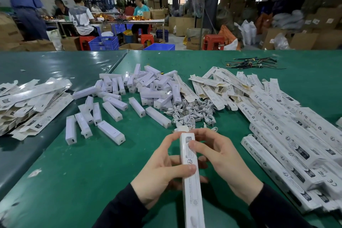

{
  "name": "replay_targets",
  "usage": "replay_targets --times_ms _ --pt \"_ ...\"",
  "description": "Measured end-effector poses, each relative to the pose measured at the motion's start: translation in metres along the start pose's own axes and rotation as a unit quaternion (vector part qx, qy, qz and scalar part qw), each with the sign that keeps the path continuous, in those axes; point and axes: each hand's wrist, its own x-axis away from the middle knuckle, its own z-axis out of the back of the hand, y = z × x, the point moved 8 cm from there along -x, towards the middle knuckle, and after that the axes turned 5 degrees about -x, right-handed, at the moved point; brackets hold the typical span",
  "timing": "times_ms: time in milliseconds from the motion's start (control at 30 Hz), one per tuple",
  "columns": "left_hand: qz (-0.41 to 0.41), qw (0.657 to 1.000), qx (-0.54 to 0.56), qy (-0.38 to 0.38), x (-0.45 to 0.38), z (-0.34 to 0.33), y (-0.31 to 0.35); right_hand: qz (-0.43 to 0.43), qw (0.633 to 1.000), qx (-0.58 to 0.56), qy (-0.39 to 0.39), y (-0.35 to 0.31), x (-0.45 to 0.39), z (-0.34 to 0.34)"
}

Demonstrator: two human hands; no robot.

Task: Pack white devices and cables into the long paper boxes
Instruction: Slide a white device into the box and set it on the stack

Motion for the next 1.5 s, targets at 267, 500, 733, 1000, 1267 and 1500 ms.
replay_targets --times_ms 267,500,733,1000,1267,1500 --pt "0.0 0.999 -0.029 0.016 0.001 0.002 0.001 -0.012 0.999 0.042 -0.029 0.001 -0.001 0.0" --pt "0.001 0.999 -0.04 -0.008 0.003 -0.007 0.001 -0.133 0.985 -0.111 0.004 0.019 -0.002 0.002" --pt "-0.008 0.999 -0.032 -0.002 0.004 -0.008 0.0 -0.155 0.983 -0.095 -0.008 0.019 -0.001 0.003" --pt "-0.012 1.0 -0.009 0.005 0.004 -0.006 0.003 -0.151 0.984 -0.099 -0.006 0.015 0.001 0.002" --pt "0.017 0.999 0.021 -0.034 0.004 -0.006 0.0 -0.11 0.992 -0.065 -0.02 0.006 0.001 0.002" --pt "0.056 0.996 0.059 -0.023 0.005 0.003 0.0 -0.01 0.997 0.045 -0.059 -0.005 0.001 -0.005"
